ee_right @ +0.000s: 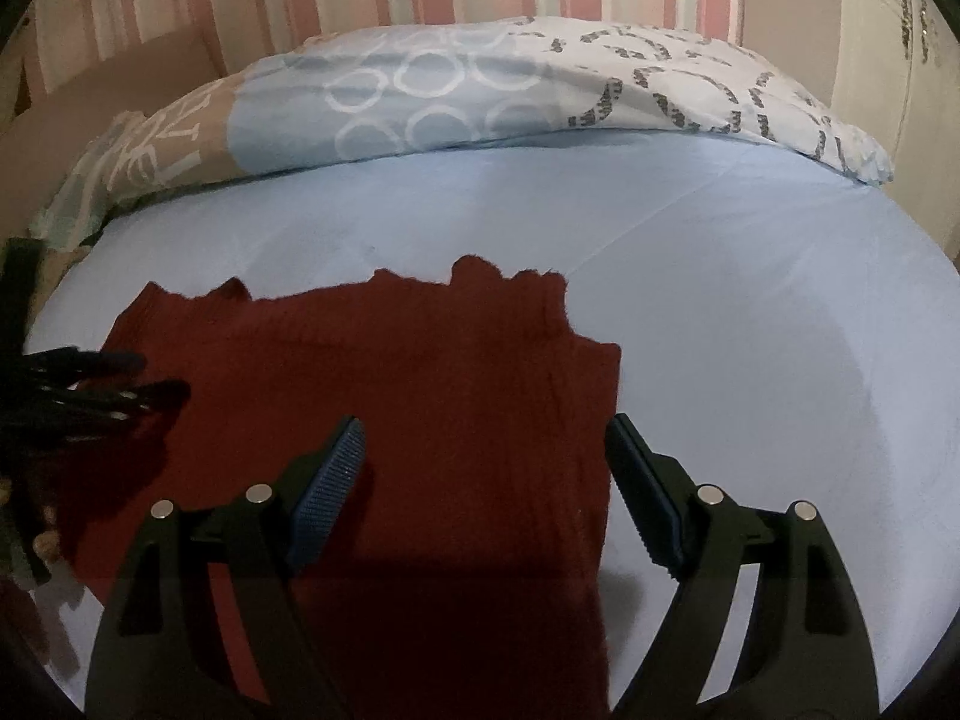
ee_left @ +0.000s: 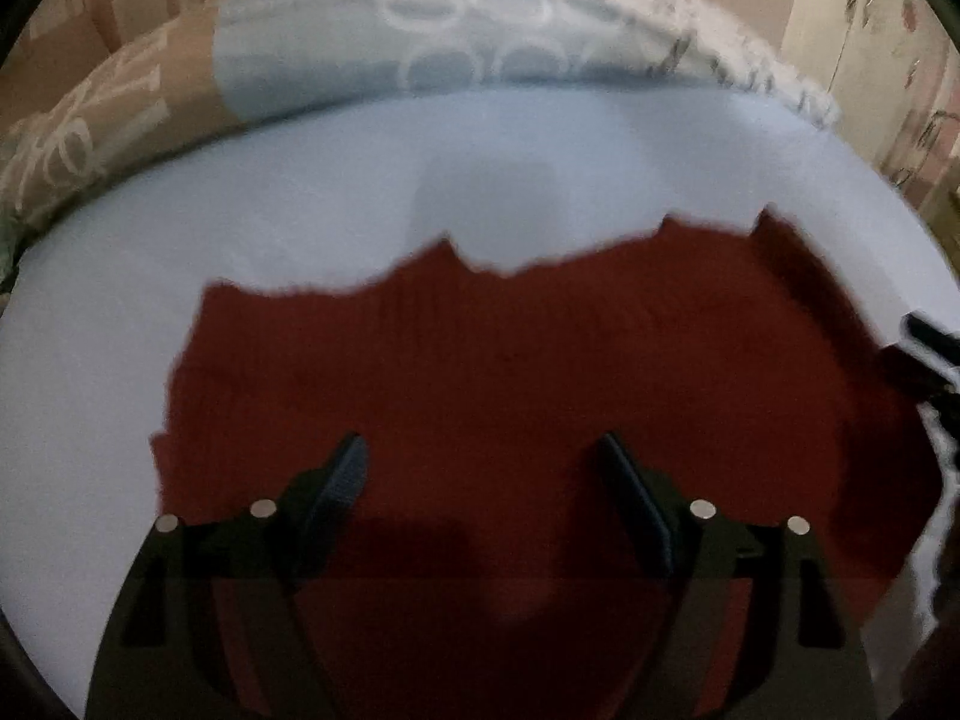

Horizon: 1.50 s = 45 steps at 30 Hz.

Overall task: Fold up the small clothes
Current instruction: 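Release the hem and press the folded sweater flat with both grippers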

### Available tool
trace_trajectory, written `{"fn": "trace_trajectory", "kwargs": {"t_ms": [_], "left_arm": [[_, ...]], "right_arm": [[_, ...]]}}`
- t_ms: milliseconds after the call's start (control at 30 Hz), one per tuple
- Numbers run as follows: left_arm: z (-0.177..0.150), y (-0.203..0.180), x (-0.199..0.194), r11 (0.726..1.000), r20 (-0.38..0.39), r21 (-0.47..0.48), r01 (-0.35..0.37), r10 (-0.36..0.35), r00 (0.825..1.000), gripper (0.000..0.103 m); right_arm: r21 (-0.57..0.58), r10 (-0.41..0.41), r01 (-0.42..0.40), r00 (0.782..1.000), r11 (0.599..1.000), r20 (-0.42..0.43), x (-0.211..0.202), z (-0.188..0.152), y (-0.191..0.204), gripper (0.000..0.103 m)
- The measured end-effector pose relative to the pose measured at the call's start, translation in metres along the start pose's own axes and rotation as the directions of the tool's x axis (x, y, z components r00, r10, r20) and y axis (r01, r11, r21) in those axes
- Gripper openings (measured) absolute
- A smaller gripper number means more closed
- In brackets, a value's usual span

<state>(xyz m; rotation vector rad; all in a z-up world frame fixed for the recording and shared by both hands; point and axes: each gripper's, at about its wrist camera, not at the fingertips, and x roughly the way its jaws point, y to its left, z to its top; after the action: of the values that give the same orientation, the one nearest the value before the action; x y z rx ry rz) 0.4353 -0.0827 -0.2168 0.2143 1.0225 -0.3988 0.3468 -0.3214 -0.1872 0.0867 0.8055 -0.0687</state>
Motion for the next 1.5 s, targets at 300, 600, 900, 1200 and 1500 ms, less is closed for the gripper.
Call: {"fn": "trace_trajectory", "kwargs": {"t_ms": [300, 600, 900, 1200, 1500], "left_arm": [[-0.012, 0.033, -0.004, 0.991, 0.012, -0.023, -0.130, 0.131, 0.991, 0.084], [-0.024, 0.028, -0.013, 0.987, 0.067, -0.040, -0.154, 0.156, 0.985, 0.085], [-0.020, 0.027, -0.012, 0.984, 0.069, -0.041, -0.174, 0.177, 0.982, 0.088], [-0.045, 0.023, -0.059, 0.982, 0.145, -0.120, -0.148, 0.165, 0.976, 0.088], [-0.077, 0.037, -0.042, 0.976, 0.101, -0.132, -0.174, 0.188, 0.977, 0.092]], "right_arm": [[0.013, -0.008, 0.008, 1.000, 1.000, -0.001, 0.002, -0.002, -0.004, 0.083], [0.020, -0.143, 0.146, 0.986, 0.989, -0.088, 0.046, 0.016, -0.029, 0.081], [-0.002, -0.241, 0.242, 0.964, 0.970, -0.113, 0.060, 0.008, -0.042, 0.080], [-0.086, 0.074, -0.072, 0.997, 0.994, 0.021, 0.001, -0.016, 0.031, 0.089], [-0.050, 0.025, -0.029, 0.995, 0.998, -0.093, 0.035, -0.041, 0.010, 0.091]]}}
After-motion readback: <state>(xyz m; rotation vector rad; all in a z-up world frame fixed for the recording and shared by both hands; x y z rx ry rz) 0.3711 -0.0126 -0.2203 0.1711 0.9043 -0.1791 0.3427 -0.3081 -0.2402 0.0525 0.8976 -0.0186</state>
